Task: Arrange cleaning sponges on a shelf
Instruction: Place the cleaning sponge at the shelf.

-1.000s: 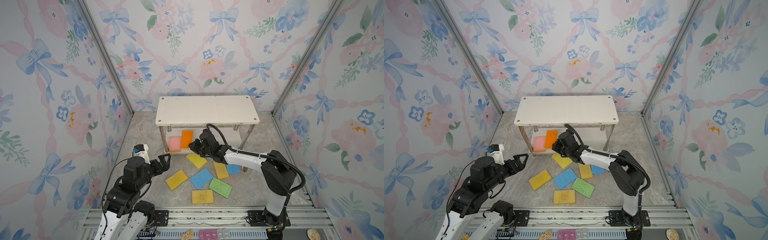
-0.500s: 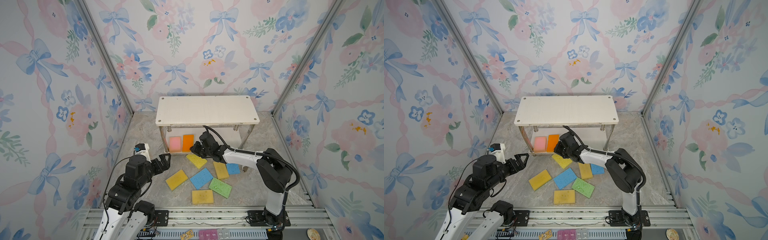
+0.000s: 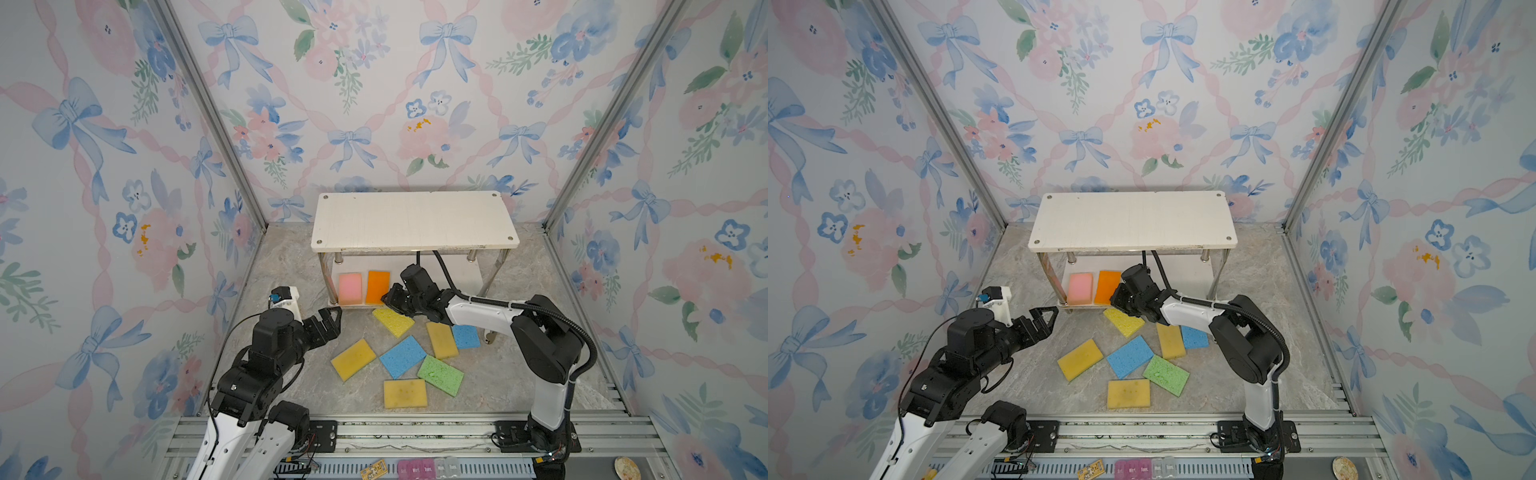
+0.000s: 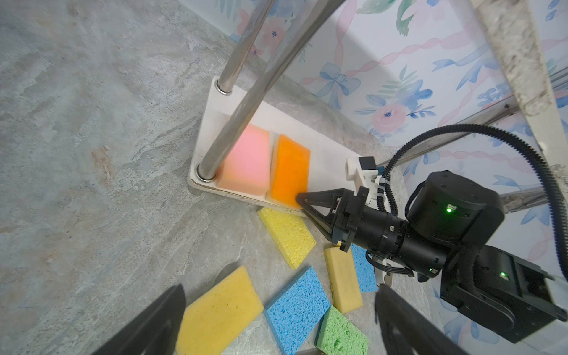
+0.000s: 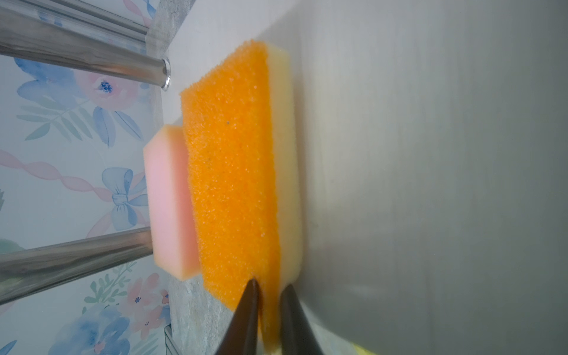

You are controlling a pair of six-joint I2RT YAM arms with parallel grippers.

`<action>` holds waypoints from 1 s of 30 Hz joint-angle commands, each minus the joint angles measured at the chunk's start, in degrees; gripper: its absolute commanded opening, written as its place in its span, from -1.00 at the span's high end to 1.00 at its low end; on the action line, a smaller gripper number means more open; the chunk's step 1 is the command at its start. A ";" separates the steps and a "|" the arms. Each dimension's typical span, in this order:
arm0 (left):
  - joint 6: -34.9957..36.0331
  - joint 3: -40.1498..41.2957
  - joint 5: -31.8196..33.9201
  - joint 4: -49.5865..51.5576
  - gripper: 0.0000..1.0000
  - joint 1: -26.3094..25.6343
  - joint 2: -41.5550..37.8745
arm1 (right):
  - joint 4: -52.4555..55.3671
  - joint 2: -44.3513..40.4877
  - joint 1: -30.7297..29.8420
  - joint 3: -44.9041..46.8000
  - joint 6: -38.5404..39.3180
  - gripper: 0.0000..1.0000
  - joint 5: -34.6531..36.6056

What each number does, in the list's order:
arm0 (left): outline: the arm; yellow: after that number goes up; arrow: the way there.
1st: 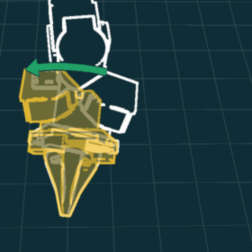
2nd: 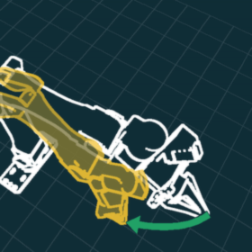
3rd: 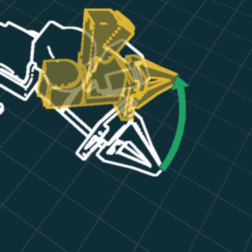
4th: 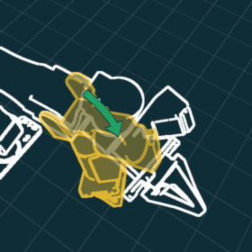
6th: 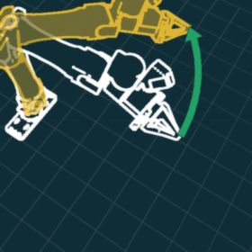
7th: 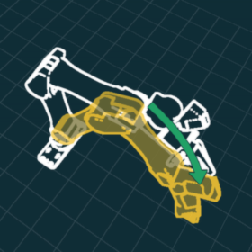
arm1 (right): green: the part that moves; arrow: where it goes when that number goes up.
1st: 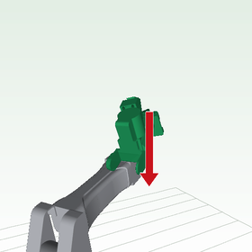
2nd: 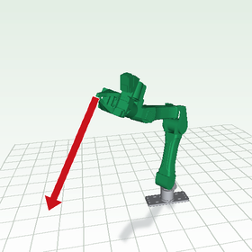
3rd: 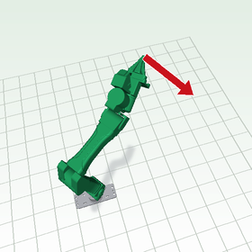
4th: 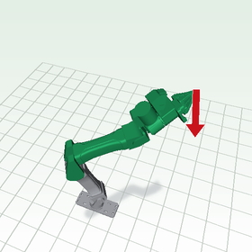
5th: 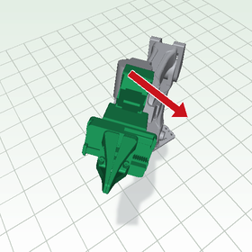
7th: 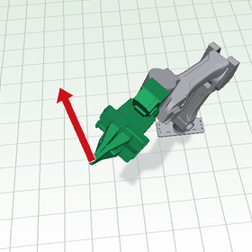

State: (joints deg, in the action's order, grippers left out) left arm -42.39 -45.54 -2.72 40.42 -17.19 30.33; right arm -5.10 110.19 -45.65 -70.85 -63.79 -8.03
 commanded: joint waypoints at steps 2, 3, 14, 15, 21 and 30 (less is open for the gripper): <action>1.32 0.24 1.02 0.51 -0.96 0.32 0.03 | 3.55 2.30 0.57 -2.12 1.64 0.60 -1.93; 1.26 0.28 1.03 0.49 -0.96 0.36 0.14 | 3.90 2.39 0.57 -2.42 1.81 0.59 -2.14; 0.46 0.58 0.82 -0.06 -0.96 0.54 0.21 | 5.40 1.81 1.07 -2.93 2.96 0.26 -2.62; 0.39 0.71 0.70 -0.17 -0.96 0.56 0.24 | 5.58 1.62 1.15 -2.89 3.10 0.23 -2.60; -0.15 1.46 -0.28 -1.52 -0.96 0.49 0.64 | 8.35 -1.48 1.67 -2.47 5.18 0.10 -1.40; -0.13 1.50 -3.09 -4.02 -0.96 0.59 3.30 | 14.50 -8.83 2.34 -1.25 11.70 -0.20 -1.11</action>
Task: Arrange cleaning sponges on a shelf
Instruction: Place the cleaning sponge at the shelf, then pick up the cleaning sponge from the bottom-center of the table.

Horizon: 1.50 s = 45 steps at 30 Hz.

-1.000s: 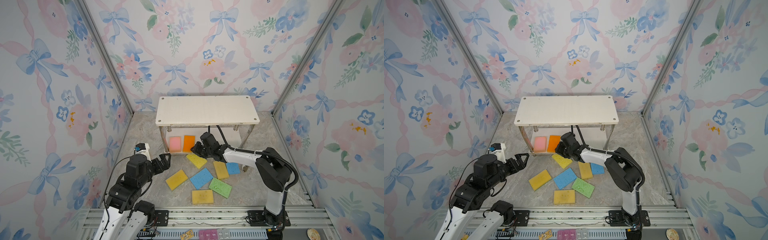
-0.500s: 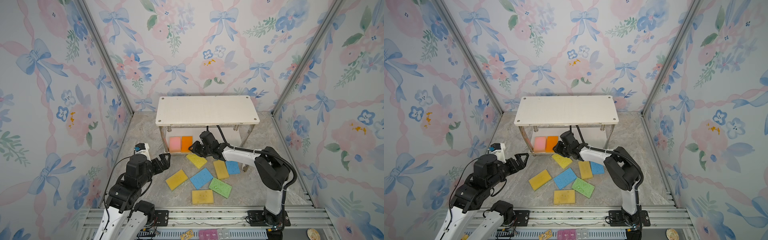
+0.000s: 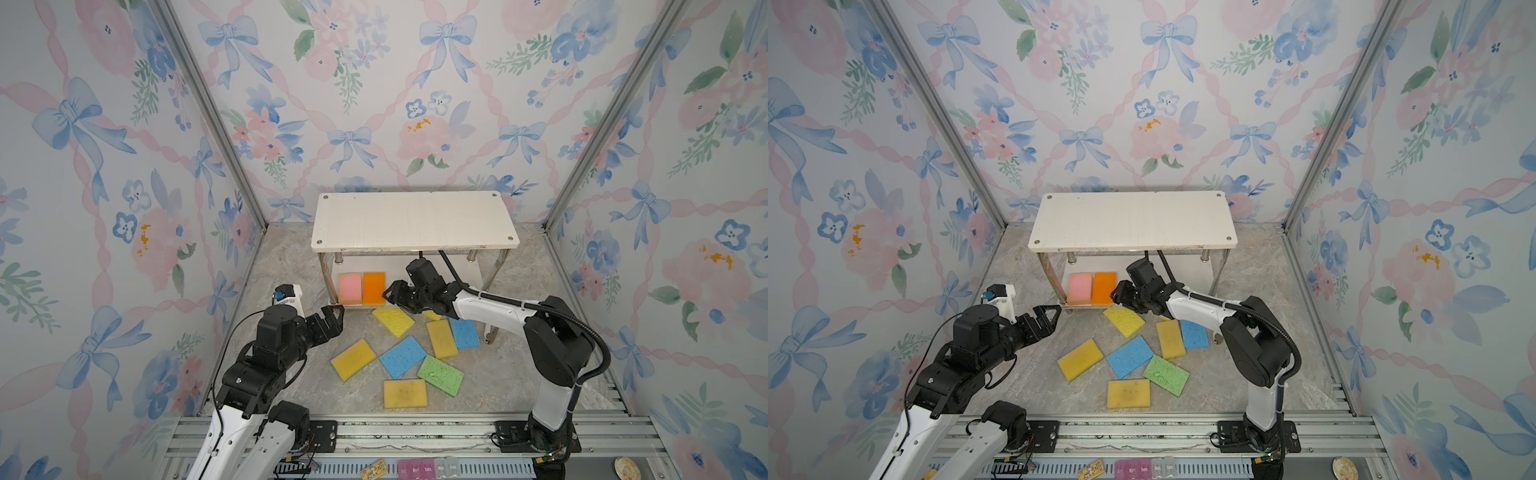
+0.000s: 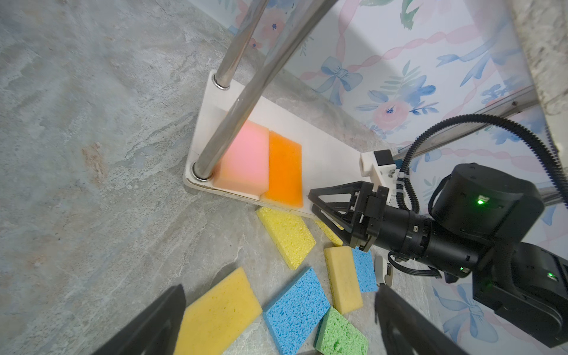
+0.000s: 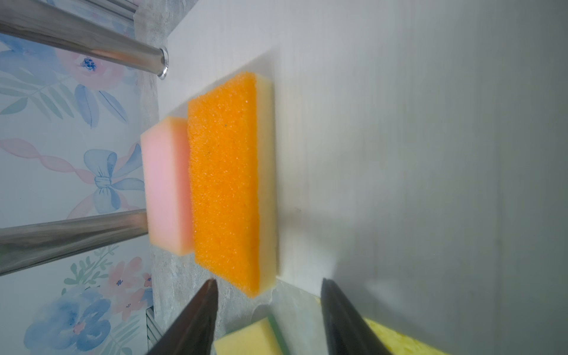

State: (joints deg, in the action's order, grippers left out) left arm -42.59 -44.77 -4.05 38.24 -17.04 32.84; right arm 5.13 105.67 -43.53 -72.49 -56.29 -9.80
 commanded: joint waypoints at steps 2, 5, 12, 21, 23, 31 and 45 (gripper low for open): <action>0.46 0.81 -2.54 -2.33 -0.96 0.43 1.17 | 7.06 -6.75 0.01 0.91 6.20 -0.24 1.01; 0.12 2.64 -4.87 -3.72 -0.96 0.43 3.09 | 12.67 -10.47 -0.68 2.37 10.11 -0.37 1.23; -5.75 11.78 -11.25 -8.11 -0.96 -0.87 2.02 | 30.94 -16.89 -4.25 4.14 29.17 -0.94 -8.36; -10.05 15.40 -9.40 -8.54 -0.96 -0.77 -2.97 | 34.46 -16.52 -26.81 8.65 59.14 -0.94 7.53; -10.30 15.34 -9.27 -8.49 -0.96 -0.75 -3.59 | 33.56 -15.53 -27.57 8.35 60.59 -0.94 6.78; -10.32 14.87 -8.59 -8.53 -0.96 -0.67 -3.79 | 37.61 -11.15 -28.71 7.22 64.25 -0.94 6.21; -8.83 12.79 -7.22 -8.44 -0.96 -0.70 -2.26 | 36.17 -8.56 -28.46 10.27 59.82 -0.94 9.18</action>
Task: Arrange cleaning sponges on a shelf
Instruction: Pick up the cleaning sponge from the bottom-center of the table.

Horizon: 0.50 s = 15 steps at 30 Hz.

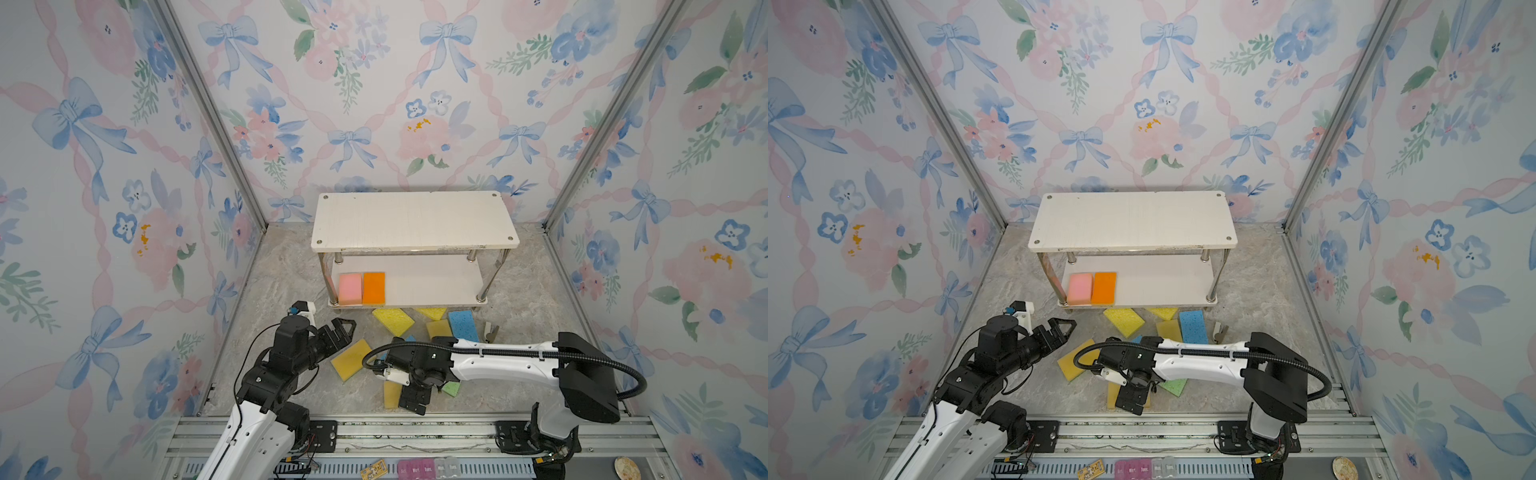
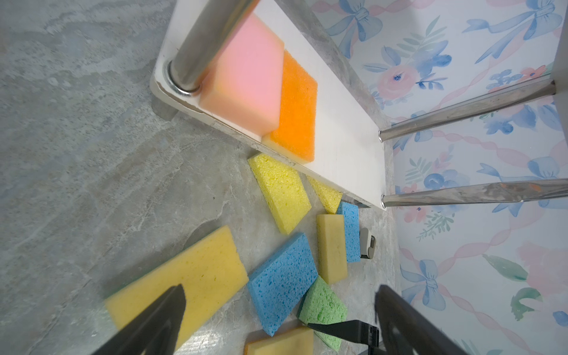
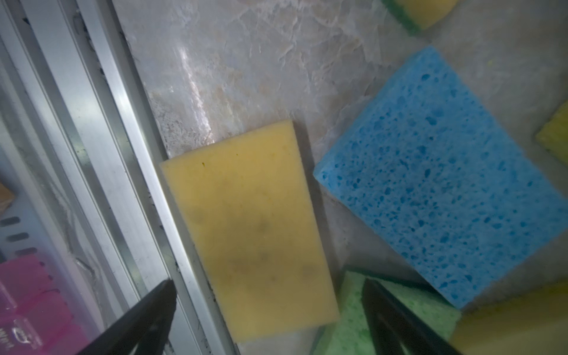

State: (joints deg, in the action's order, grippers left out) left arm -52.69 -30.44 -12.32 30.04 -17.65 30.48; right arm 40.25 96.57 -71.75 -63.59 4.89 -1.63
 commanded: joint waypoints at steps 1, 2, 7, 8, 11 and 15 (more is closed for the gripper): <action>1.35 -1.76 1.14 -0.25 -0.96 -0.04 0.13 | 0.83 0.46 -0.24 1.82 -1.53 -0.94 1.26; 1.42 -1.88 1.15 -0.24 -0.96 -0.03 0.27 | 0.50 0.37 -0.24 2.11 -1.74 -0.94 1.53; 1.70 -2.10 1.17 -0.25 -0.96 -0.02 0.42 | 0.44 1.53 -0.15 1.85 -2.59 -0.94 4.22; 1.66 -2.13 1.15 -0.25 -0.96 -0.01 0.41 | 0.44 1.91 -0.14 1.56 -2.68 -0.94 4.73; 1.53 -1.91 1.13 -0.25 -0.96 0.03 0.31 | 0.44 2.94 -0.08 0.81 -3.29 -0.94 5.92; 1.36 -1.91 1.33 -0.25 -0.96 0.01 0.23 | 0.63 3.95 -0.15 0.14 -3.77 -0.94 7.12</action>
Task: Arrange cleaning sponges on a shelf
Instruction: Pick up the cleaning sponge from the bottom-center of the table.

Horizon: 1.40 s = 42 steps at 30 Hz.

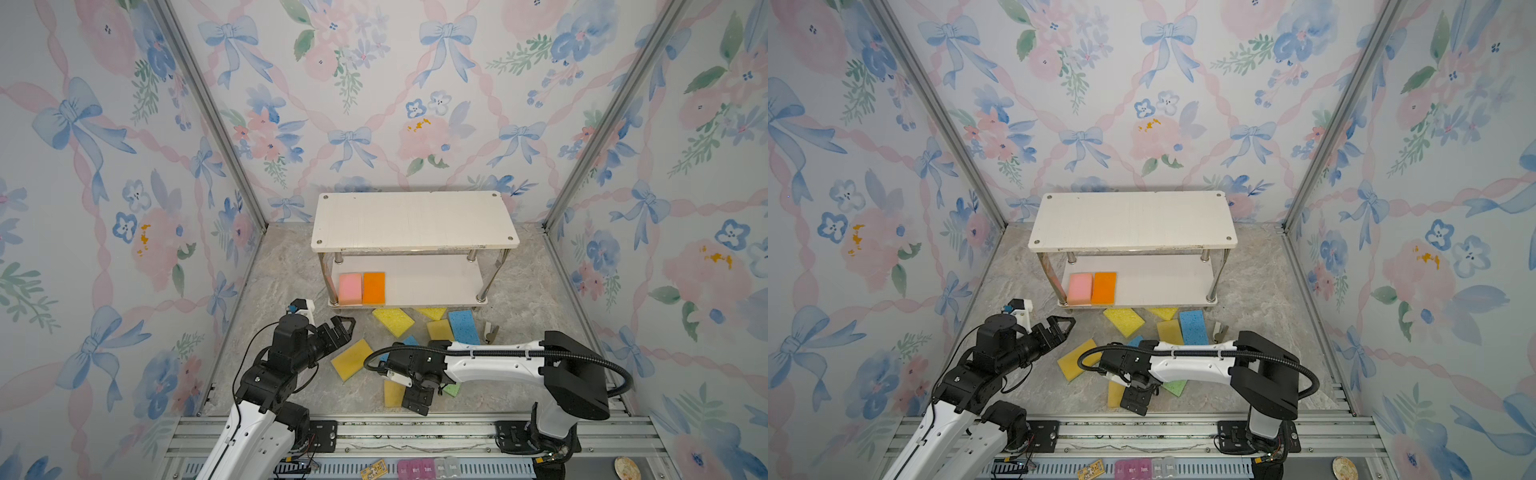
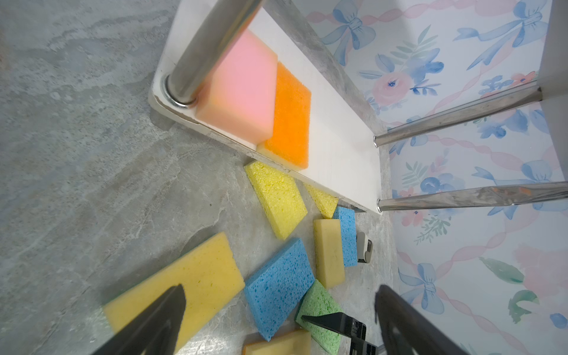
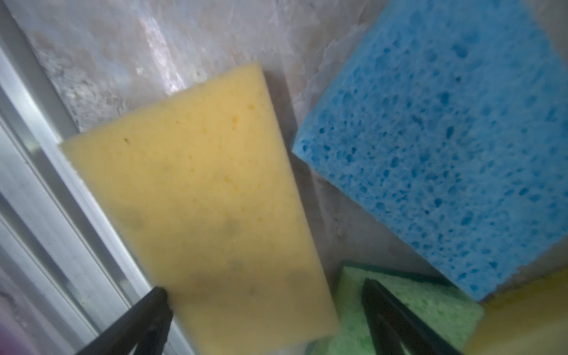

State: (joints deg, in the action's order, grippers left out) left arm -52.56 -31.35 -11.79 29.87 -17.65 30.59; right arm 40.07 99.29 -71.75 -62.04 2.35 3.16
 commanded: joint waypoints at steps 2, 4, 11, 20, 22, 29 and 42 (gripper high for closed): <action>1.18 -0.96 0.72 -0.06 -0.96 0.04 0.13 | 0.49 1.26 -0.23 -1.25 -1.59 -0.95 3.09; 1.15 -0.86 0.68 -0.04 -0.96 -0.01 0.02 | 0.05 1.15 -0.25 -0.98 -2.18 -0.97 4.14; 0.79 -0.54 0.66 -0.07 -0.96 0.07 -0.11 | -1.91 -0.02 -0.70 -0.72 -3.05 -0.93 3.79; 0.56 -0.03 0.63 -0.04 -0.96 0.08 -0.48 | -2.63 -0.14 -1.70 0.07 -2.08 -0.97 2.23; 0.31 0.16 0.63 -0.01 -0.96 0.12 -0.85 | -2.88 -0.32 -1.73 0.16 -2.00 -0.99 2.11; -0.53 0.82 0.72 0.02 -0.96 0.10 -1.56 | -2.89 1.35 -1.58 -0.30 -1.85 -0.89 2.54; -0.54 0.16 0.41 -0.15 -0.96 0.18 -0.08 | -3.22 -4.10 -0.31 1.02 -3.78 -0.47 6.04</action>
State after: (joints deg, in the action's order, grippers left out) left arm -52.80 -31.31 -11.79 29.87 -17.63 29.93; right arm 36.71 97.89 -72.66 -62.00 -0.12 7.77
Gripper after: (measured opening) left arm 0.979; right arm 0.734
